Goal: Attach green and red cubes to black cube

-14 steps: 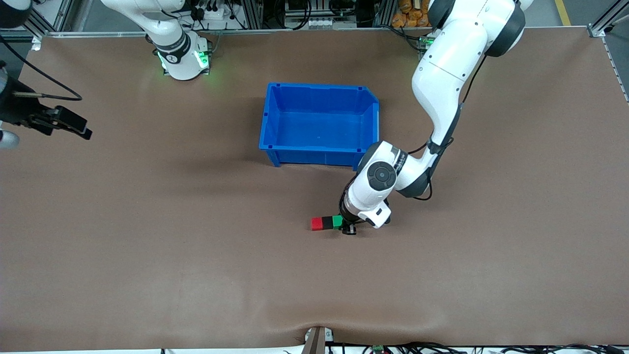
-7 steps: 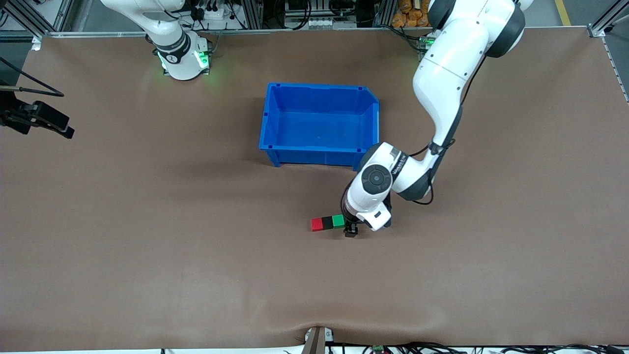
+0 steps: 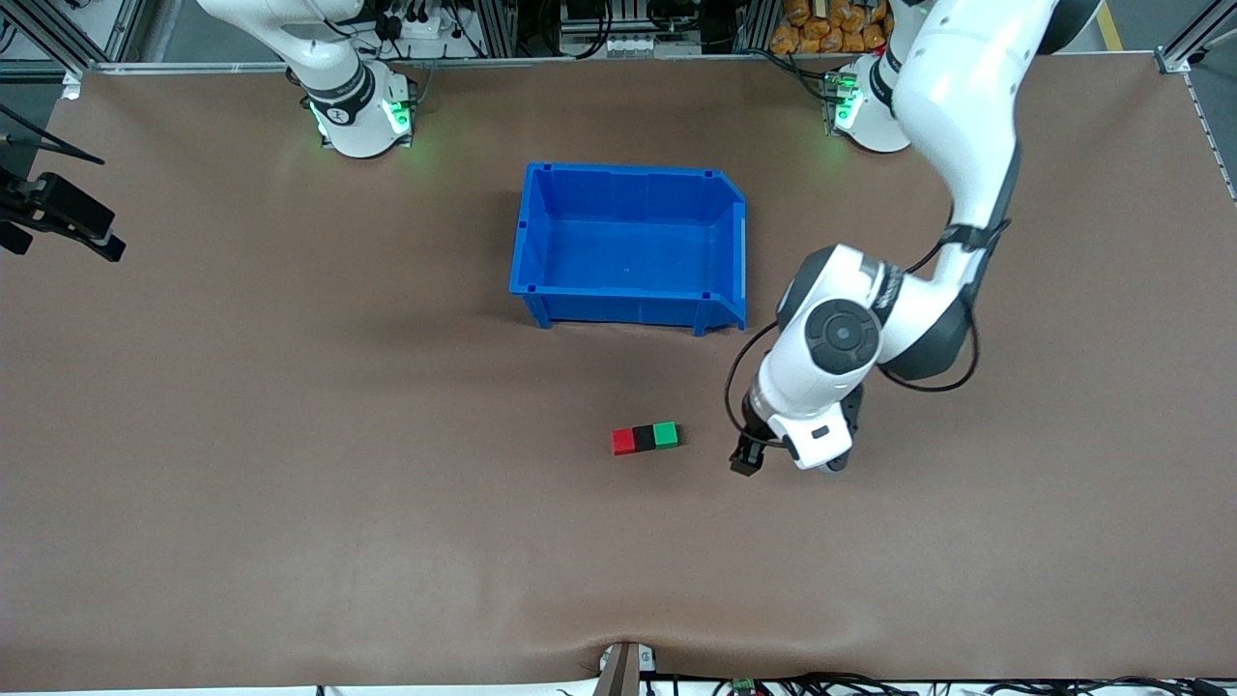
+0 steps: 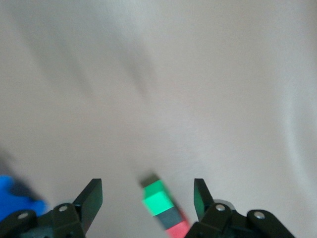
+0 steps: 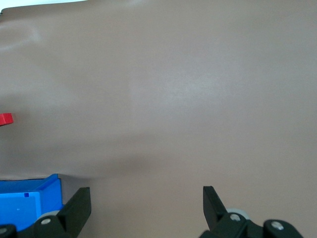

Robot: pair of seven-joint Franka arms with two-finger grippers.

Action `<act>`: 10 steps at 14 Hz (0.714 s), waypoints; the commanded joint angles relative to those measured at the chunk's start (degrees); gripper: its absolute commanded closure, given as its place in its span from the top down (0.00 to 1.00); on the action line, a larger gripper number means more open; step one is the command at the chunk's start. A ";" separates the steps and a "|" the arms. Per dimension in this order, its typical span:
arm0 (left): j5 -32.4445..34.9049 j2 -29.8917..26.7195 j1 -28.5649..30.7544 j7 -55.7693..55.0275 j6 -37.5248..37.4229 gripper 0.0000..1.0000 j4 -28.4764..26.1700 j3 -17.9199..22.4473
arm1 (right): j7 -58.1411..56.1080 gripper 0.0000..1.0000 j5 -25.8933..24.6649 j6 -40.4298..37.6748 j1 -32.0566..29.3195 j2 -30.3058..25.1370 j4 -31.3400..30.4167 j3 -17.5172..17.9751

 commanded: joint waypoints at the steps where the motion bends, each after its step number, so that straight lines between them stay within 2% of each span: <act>1: 0.95 -4.33 1.97 9.55 -5.57 0.83 -2.00 0.46 | -0.31 1.00 -0.63 -0.52 0.18 0.44 1.25 -0.14; 10: 1.04 -15.14 14.55 45.40 -18.14 0.84 -2.35 0.63 | -0.22 1.00 -0.63 -0.43 -0.26 0.44 1.61 -0.22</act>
